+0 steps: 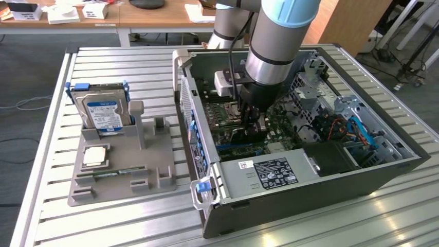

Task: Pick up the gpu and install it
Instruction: 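Insert the gpu into the slot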

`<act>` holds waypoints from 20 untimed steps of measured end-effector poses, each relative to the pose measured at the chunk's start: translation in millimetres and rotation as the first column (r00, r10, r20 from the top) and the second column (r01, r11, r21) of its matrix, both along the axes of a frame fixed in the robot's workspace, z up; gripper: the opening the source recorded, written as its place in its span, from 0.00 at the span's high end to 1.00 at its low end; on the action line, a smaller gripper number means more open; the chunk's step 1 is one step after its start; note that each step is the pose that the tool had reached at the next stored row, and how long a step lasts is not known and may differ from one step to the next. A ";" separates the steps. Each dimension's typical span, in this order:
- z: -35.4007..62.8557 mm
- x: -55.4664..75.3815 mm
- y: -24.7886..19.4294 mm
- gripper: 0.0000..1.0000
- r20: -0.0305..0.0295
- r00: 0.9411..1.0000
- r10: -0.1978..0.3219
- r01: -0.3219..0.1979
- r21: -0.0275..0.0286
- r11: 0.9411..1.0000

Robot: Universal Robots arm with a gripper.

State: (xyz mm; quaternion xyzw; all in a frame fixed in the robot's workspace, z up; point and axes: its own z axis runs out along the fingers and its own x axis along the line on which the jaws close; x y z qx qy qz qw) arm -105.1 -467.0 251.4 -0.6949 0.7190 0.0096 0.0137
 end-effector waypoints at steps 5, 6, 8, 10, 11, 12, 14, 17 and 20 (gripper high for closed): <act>-0.6 0.0 0.0 0.73 0.000 1.000 0.000 0.000 0.000 1.000; -0.7 0.0 0.0 0.73 0.000 1.000 0.000 0.000 0.000 1.000; -0.8 0.0 0.0 0.73 0.000 1.000 0.000 0.000 0.000 1.000; -0.9 0.0 0.0 0.73 0.000 1.000 0.000 0.000 0.000 1.000; -1.0 0.0 0.0 0.73 0.000 1.000 0.000 0.000 0.000 1.000; -1.2 0.0 0.0 0.73 0.000 1.000 0.000 0.000 0.000 1.000; -1.4 0.0 0.0 0.73 0.000 1.000 0.000 0.000 0.000 1.000; -1.6 0.0 0.0 0.73 0.000 1.000 0.000 0.000 0.000 1.000; -1.6 0.0 0.0 0.73 0.000 1.000 0.000 0.000 0.000 1.000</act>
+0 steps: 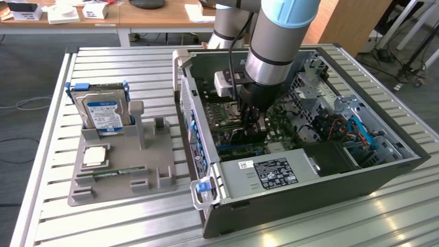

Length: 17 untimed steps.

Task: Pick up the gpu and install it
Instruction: 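Insert the gpu into the slot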

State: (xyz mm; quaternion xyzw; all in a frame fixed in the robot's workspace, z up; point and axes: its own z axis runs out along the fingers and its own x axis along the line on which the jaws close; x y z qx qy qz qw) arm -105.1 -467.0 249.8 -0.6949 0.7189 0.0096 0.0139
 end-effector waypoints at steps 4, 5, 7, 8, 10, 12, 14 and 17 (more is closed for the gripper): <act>0.0 0.0 0.0 0.73 0.000 1.000 0.000 0.000 0.000 1.000; 0.0 0.0 0.0 0.73 0.000 1.000 0.000 0.000 0.000 1.000; 0.0 0.0 0.0 0.73 0.000 1.000 0.000 0.000 0.000 1.000; 0.0 0.0 0.0 0.73 0.000 1.000 0.000 0.000 0.000 1.000; 0.0 0.0 0.0 0.73 0.000 1.000 0.000 0.000 0.000 1.000; 0.0 0.0 0.0 0.73 0.000 1.000 0.000 0.000 0.000 1.000; 0.0 0.0 0.0 0.73 0.000 1.000 0.000 0.000 0.000 1.000; 0.0 0.0 0.0 0.73 0.000 1.000 0.000 0.000 0.000 1.000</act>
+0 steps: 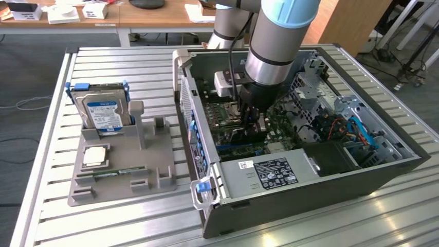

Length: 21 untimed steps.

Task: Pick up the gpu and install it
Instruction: 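Insert the gpu into the slot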

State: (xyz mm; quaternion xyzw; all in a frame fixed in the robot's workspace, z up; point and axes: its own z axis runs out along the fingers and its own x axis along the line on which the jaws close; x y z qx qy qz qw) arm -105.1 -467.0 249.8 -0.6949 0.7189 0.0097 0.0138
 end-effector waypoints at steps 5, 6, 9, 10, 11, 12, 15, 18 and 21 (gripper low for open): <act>0.0 0.0 0.0 0.73 0.000 1.000 0.000 0.000 0.000 1.000; 0.0 0.0 0.0 0.73 0.000 1.000 0.000 0.000 0.000 1.000; 0.3 0.0 0.0 0.73 0.000 1.000 0.000 0.000 0.004 1.000; 0.8 0.0 0.0 0.73 0.000 1.000 0.000 0.000 0.008 1.000; 1.7 0.0 0.1 0.73 0.001 1.000 0.000 0.000 0.012 1.000; 3.3 0.0 0.1 0.73 0.000 1.000 0.000 0.000 0.014 1.000; 6.3 0.0 0.0 0.73 0.000 1.000 0.000 0.000 0.021 1.000; 6.6 0.0 0.1 0.73 0.000 1.000 0.000 0.000 0.025 1.000; 6.7 0.0 0.0 0.73 0.000 1.000 0.000 0.000 0.024 1.000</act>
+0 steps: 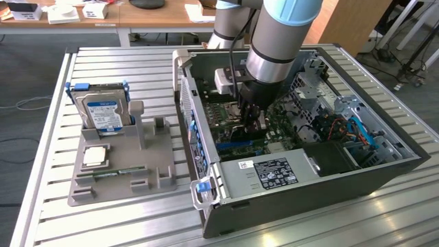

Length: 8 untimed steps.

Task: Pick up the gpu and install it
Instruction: 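Insert the gpu into the slot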

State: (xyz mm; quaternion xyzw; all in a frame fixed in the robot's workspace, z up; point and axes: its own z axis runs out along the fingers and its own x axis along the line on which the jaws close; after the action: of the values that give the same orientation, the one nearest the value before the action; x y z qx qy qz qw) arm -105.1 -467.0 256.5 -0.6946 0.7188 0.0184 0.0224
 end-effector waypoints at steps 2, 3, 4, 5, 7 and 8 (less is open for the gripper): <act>-0.1 0.0 -0.3 0.73 0.000 1.000 0.000 0.000 0.000 1.000; -0.1 0.0 -0.3 0.73 0.000 1.000 0.000 0.000 0.000 1.000; -0.1 0.0 -0.3 0.73 0.000 1.000 0.000 0.000 0.000 1.000; -0.1 0.0 -0.3 0.73 0.000 1.000 0.000 0.000 0.000 1.000; -0.2 0.0 -0.5 0.73 0.000 1.000 0.000 0.000 0.000 1.000; -0.4 0.0 -0.8 0.73 0.000 1.000 0.000 0.000 0.000 1.000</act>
State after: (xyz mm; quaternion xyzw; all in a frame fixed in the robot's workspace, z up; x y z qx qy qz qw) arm -105.1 -467.8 256.1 -0.6946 0.7188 0.0185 0.0224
